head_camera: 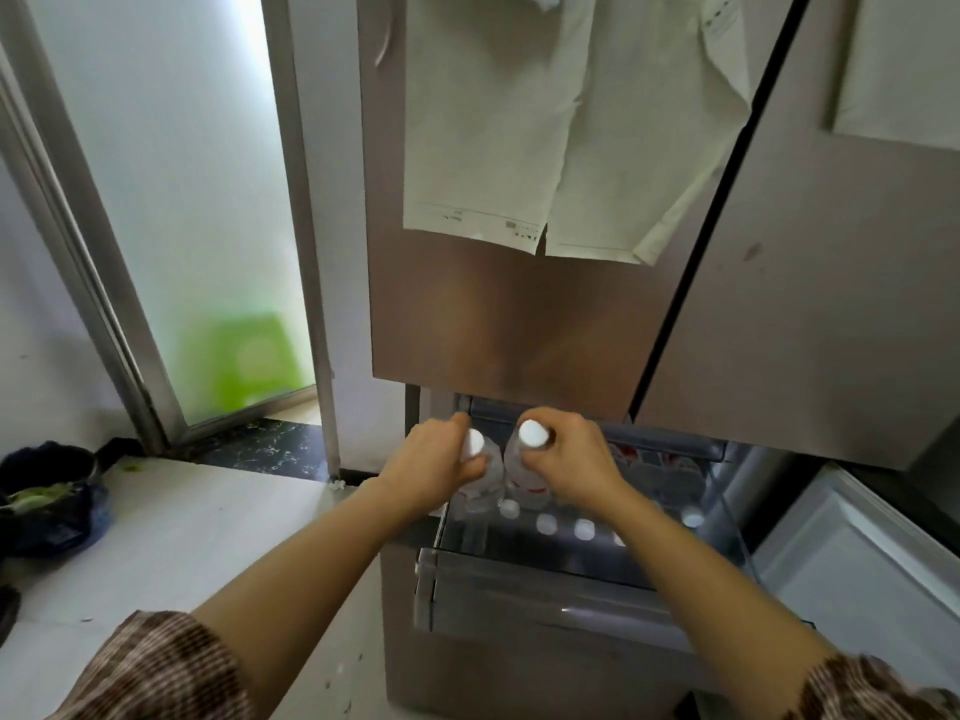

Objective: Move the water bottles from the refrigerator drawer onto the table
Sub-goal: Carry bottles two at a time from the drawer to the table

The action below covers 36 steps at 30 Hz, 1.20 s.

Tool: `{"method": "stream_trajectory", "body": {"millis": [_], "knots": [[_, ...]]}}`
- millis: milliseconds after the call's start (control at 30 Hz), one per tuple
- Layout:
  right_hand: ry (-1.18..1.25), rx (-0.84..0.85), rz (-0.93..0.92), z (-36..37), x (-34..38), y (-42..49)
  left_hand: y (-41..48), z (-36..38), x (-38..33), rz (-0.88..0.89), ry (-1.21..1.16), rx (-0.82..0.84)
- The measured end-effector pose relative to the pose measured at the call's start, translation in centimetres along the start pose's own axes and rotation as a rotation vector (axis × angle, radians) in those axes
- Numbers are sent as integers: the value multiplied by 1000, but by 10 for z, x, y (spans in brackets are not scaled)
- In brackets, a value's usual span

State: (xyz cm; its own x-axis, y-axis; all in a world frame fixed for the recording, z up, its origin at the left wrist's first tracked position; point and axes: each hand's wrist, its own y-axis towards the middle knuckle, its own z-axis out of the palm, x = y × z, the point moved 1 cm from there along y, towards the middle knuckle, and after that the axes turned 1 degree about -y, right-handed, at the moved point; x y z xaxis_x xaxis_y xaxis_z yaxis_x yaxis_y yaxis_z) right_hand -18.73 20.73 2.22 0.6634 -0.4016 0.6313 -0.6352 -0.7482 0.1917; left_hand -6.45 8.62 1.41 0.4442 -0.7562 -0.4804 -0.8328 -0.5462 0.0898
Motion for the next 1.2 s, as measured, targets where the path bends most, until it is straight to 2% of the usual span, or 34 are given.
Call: {"method": "stream_trajectory", "body": {"millis": [267,467,600,900,1067,1200], "knots": [[76,16,-113,-17,104,-34,-86,-93,19,76,-25,-269],[155,120,-236,15,191,-82,-179,-152,63,1,-18,-379],[114,263,-304,70,246,-131,-260,-173,112,-125,-15,-364],[-80,544,-634,226,378,-238,-466,-205,231,-473,115,-321],[-176,673,-906,298,466,-292,-569,-235,286,-698,135,-410],[-174,747,-1056,355,537,-328,-641,-263,331,-871,138,-518]]}}
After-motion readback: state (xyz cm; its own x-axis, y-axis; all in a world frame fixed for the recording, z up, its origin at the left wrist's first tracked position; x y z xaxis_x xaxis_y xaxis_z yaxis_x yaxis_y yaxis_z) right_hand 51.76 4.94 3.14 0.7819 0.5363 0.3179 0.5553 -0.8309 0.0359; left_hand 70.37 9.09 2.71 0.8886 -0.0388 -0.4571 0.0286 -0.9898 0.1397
